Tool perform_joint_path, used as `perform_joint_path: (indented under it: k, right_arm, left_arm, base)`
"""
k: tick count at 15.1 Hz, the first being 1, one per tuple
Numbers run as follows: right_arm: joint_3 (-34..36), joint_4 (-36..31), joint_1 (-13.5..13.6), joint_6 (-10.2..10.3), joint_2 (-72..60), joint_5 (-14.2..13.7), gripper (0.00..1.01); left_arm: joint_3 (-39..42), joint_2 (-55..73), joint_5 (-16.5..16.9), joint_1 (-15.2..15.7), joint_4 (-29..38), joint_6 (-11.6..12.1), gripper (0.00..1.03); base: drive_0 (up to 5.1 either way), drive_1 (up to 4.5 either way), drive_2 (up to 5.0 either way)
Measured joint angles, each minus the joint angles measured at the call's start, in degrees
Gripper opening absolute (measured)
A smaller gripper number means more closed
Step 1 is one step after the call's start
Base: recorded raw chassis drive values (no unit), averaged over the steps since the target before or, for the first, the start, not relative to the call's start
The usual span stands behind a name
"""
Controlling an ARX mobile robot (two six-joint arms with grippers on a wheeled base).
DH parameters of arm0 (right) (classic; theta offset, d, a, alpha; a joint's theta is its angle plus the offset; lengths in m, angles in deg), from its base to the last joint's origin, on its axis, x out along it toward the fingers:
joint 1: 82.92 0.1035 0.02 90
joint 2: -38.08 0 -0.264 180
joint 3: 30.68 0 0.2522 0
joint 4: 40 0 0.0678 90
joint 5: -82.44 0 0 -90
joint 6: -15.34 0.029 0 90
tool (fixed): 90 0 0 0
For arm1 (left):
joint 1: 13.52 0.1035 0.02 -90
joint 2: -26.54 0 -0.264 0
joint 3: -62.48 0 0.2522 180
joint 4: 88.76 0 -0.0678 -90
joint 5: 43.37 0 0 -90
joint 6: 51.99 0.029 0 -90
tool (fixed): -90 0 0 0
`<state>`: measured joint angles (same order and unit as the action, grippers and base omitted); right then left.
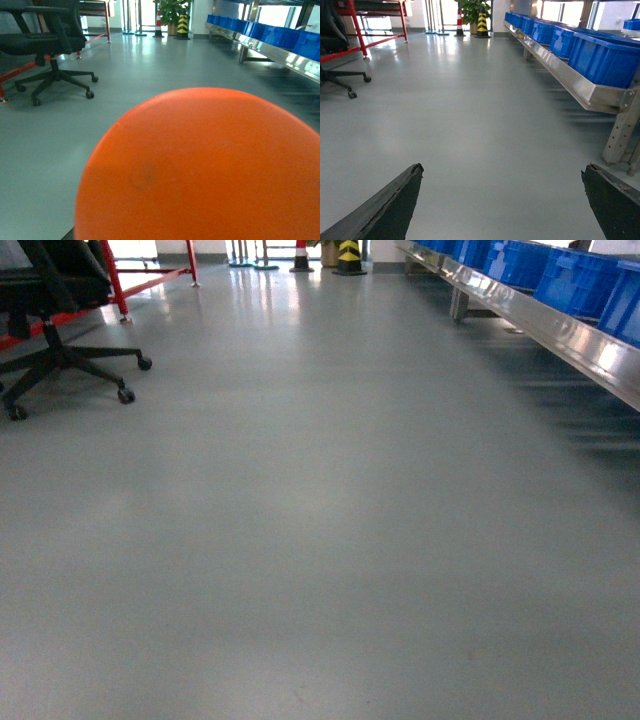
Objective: Pick capacitor and pack into box
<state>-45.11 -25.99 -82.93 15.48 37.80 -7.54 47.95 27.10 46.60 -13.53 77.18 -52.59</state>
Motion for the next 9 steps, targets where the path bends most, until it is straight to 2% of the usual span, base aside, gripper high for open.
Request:
perform_joint_path:
  k: [9]
  right_arm:
    - [0.0,0.07,0.0,0.0,0.0,0.0,0.98]
  left_arm:
    - [0.0,0.0,0.0,0.0,-0.15,0.0,0.44]
  base:
    - [-4.9,3.46,1.3]
